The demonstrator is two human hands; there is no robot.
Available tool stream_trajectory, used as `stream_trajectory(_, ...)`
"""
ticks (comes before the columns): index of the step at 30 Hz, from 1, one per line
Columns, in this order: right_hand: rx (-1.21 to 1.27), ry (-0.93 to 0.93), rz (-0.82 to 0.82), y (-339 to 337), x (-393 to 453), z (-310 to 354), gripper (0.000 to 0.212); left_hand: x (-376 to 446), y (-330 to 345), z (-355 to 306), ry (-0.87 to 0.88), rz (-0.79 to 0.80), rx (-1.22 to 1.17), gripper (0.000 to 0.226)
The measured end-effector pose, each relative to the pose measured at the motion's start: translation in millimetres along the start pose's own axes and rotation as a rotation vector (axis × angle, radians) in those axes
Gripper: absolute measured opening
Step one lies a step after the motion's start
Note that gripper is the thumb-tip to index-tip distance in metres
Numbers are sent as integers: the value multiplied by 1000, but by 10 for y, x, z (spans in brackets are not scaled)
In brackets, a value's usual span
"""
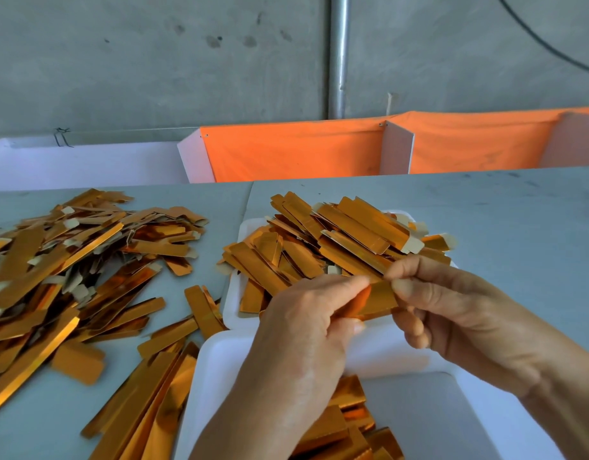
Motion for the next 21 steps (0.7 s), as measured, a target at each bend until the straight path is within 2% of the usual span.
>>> stream_trajectory(3, -5, 45, -39, 19, 1, 12, 18, 0, 9, 3, 7, 7, 9, 53)
stream_trajectory(6, -53, 74, -49, 25, -2, 27, 10, -8, 19, 4, 8, 14, 15, 53)
stream_trajectory(17, -80, 60, -97, 5, 1, 24, 16, -2, 0, 24, -28, 36, -30, 50)
stream_trajectory(21, -151, 69, -92, 23, -14, 31, 21, -4, 2, 10, -5, 46, 32, 52)
Point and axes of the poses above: each hand's wrist, its own x-axis towards the middle knuckle, its own y-axis out of the palm, z = x × y, the point moved 1 cm from there along x, towards the middle knuckle, and after that the axes turned 10 degrees about -x, right-handed, at the moved point
